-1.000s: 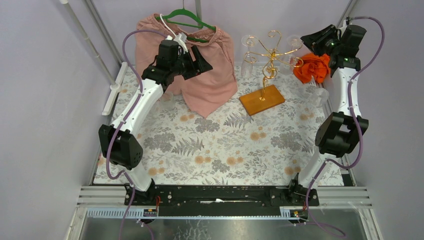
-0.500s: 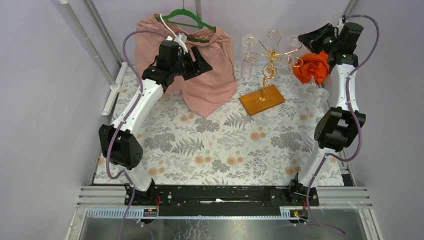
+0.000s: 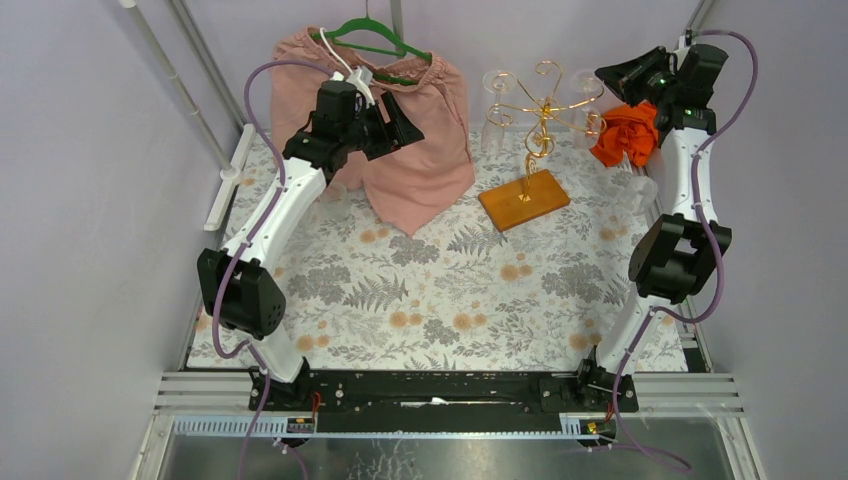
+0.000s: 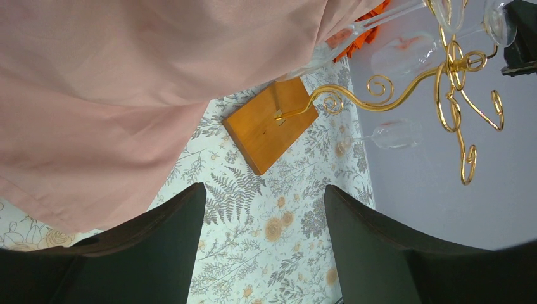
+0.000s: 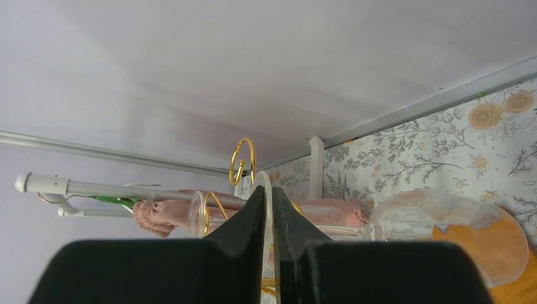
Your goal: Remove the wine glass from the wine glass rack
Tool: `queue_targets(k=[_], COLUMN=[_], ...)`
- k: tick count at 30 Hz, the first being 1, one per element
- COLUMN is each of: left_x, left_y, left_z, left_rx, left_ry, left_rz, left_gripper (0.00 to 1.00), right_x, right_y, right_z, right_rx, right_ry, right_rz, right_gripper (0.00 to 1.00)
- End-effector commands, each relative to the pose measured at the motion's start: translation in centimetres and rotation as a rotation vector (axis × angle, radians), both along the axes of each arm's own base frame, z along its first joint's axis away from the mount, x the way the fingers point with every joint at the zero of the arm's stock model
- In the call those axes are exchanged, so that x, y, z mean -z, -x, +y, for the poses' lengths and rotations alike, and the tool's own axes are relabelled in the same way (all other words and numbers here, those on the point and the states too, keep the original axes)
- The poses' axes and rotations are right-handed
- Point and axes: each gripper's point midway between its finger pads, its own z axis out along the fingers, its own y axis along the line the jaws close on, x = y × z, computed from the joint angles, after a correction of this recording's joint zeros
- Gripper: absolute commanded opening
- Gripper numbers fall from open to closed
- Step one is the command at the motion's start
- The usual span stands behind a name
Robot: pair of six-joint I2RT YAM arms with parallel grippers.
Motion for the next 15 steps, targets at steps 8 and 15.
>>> queue_targets(k=[8,15], left_x=[-1.4,-1.2], left_y=[-0.1,-0.1], left_z=[0.5,0.6], left_rx=[-0.019,-0.019], left_ry=[0.006,0.007], left_rz=[-0.05,-0.044], left_gripper=[0.76,0.76], right_x=[-1.8,-3.1], right_y=[1.3,2.5], right_z=[0.7,0.5], right_rx=[0.035,0.085], right_ry=[-0.087,-0.196], right_rz=[0.009,-0.034], right_gripper=[0.0,0.0])
